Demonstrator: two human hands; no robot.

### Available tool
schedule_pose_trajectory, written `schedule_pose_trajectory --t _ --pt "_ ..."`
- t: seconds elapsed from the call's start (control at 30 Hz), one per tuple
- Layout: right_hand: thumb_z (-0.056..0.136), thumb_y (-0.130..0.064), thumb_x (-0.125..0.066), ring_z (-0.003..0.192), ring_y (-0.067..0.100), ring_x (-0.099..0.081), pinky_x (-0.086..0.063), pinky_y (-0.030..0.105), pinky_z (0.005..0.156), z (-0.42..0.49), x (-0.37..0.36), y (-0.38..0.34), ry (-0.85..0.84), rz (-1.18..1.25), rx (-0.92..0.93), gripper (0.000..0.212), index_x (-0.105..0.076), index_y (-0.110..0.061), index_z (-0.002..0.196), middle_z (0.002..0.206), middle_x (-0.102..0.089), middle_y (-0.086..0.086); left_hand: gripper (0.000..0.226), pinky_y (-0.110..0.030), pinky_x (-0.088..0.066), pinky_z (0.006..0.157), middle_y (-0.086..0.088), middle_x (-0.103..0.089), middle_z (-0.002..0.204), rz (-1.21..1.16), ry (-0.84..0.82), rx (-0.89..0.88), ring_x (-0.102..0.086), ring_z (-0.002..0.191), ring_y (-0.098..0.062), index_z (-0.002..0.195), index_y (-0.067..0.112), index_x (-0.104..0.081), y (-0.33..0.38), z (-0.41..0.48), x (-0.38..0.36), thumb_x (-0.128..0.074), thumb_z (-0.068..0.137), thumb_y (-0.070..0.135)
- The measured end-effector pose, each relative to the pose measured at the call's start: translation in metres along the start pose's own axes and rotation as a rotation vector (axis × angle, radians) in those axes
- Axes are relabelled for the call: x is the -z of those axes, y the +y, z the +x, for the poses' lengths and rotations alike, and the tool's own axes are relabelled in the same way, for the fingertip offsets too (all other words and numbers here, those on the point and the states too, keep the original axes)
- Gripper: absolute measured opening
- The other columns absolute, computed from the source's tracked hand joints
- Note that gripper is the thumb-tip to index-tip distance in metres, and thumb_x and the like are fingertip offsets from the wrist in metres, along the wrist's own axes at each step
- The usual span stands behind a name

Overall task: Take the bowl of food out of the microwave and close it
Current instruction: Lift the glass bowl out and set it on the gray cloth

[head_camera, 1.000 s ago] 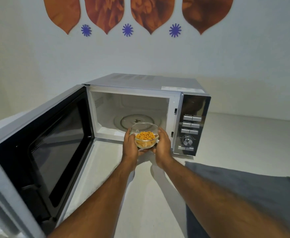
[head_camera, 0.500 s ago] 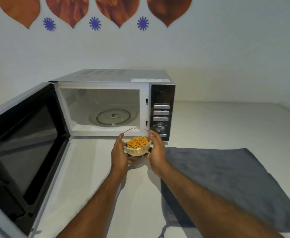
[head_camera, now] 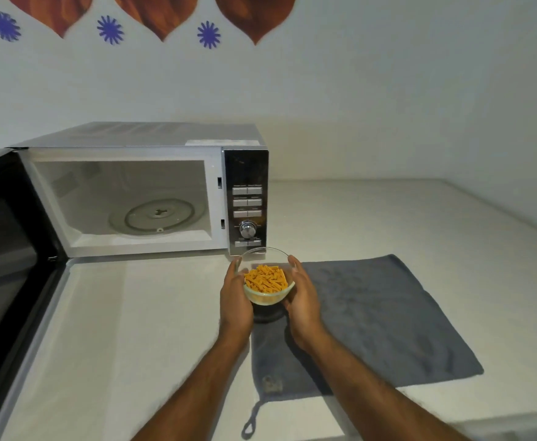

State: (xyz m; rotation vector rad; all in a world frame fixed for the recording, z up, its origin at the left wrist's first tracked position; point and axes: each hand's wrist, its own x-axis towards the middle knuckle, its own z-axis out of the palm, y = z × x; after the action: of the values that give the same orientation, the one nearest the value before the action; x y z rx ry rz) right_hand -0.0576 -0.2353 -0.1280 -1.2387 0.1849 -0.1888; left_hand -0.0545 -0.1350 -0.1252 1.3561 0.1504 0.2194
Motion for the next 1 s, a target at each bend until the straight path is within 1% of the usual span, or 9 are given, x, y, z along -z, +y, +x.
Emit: schedule_pose_trajectory --t 0.07,0.13,0.27,0.4,0.53,0.6,0.7,0.83,1.0 --pt "0.106 -0.017 -0.037 0.125 0.020 -0.056 -0.043 0.040 0.111 0.001 0.013 0.000 0.038 -0.004 0.021 0.039 -0.049 -0.016 0.143 0.145 -0.053 0.005 0.040 -0.009 -0.048 0.080 0.008 -0.058 0.130 0.018 0.002 -0.002 -0.058 0.107 0.002 0.132 0.029 -0.054 -0.005 -0.006 -0.012 -0.034 0.100 0.017" --pt "0.106 -0.013 -0.035 0.128 0.021 -0.055 -0.043 0.040 0.111 0.002 0.026 -0.002 0.068 -0.022 0.039 0.041 -0.047 -0.013 0.145 0.146 -0.052 0.007 0.042 -0.022 -0.049 0.094 0.004 -0.059 0.134 0.042 -0.028 0.017 -0.058 0.115 -0.009 0.137 0.025 -0.054 -0.008 -0.010 -0.024 -0.034 0.100 0.017" --pt "0.103 -0.008 -0.037 0.123 0.024 -0.059 -0.047 0.042 0.108 0.003 0.050 -0.008 0.128 -0.038 0.065 0.040 -0.054 -0.011 0.139 0.139 -0.059 0.011 0.041 -0.028 -0.047 0.100 -0.002 -0.061 0.134 0.039 -0.090 0.018 -0.059 0.120 -0.017 0.136 0.019 -0.055 -0.013 -0.020 -0.045 -0.035 0.101 0.014" --pt "0.102 -0.008 -0.039 0.102 0.017 -0.069 -0.056 0.029 0.087 0.005 0.077 -0.012 0.189 -0.055 0.085 0.034 -0.066 -0.016 0.119 0.114 -0.072 0.006 0.032 -0.012 -0.049 0.075 0.001 -0.071 0.113 0.017 -0.144 0.013 -0.066 0.095 0.001 0.113 0.023 -0.067 -0.021 -0.029 -0.067 -0.038 0.101 0.016" --pt "0.102 -0.009 -0.037 0.081 0.001 -0.072 -0.055 0.016 0.068 0.011 0.096 -0.013 0.233 -0.051 0.087 0.038 -0.071 -0.026 0.099 0.088 -0.078 -0.012 0.033 -0.012 -0.050 0.078 -0.003 -0.068 0.116 0.031 -0.150 0.031 -0.065 0.101 -0.007 0.122 0.012 -0.063 -0.031 -0.031 -0.082 -0.037 0.102 0.015" --pt "0.103 -0.010 -0.037 0.077 -0.001 -0.072 -0.054 0.013 0.065 0.012 0.103 -0.012 0.239 -0.040 0.085 0.038 -0.071 -0.026 0.095 0.082 -0.078 -0.015 0.035 -0.021 -0.050 0.087 -0.008 -0.068 0.121 0.041 -0.153 0.047 -0.064 0.106 -0.015 0.126 0.009 -0.062 -0.037 -0.031 -0.087 -0.037 0.102 0.015" --pt "0.103 -0.007 -0.037 0.076 -0.007 -0.071 -0.052 0.009 0.061 0.012 0.107 -0.010 0.246 -0.043 0.097 0.038 -0.068 -0.029 0.095 0.080 -0.077 -0.022 0.036 -0.020 -0.052 0.084 -0.011 -0.068 0.121 0.049 -0.140 0.045 -0.065 0.102 -0.012 0.127 0.008 -0.061 -0.043 -0.029 -0.090 -0.036 0.102 0.013" --pt "0.103 -0.006 -0.038 0.083 0.001 -0.072 -0.055 0.015 0.068 0.010 0.108 -0.008 0.241 -0.054 0.099 0.036 -0.070 -0.024 0.102 0.090 -0.078 -0.011 0.039 -0.046 -0.044 0.107 -0.015 -0.063 0.131 0.074 -0.143 0.070 -0.060 0.120 -0.028 0.132 0.005 -0.058 -0.048 -0.026 -0.089 -0.036 0.101 0.014" --pt "0.105 -0.013 -0.039 0.111 0.014 -0.068 -0.056 0.024 0.088 0.010 0.113 -0.006 0.203 -0.010 0.061 0.035 -0.057 -0.010 0.135 0.124 -0.069 0.005 0.040 -0.048 -0.042 0.109 -0.013 -0.061 0.135 0.111 -0.157 0.074 -0.057 0.124 -0.027 0.137 0.010 -0.054 -0.048 -0.028 -0.087 -0.037 0.103 0.021"
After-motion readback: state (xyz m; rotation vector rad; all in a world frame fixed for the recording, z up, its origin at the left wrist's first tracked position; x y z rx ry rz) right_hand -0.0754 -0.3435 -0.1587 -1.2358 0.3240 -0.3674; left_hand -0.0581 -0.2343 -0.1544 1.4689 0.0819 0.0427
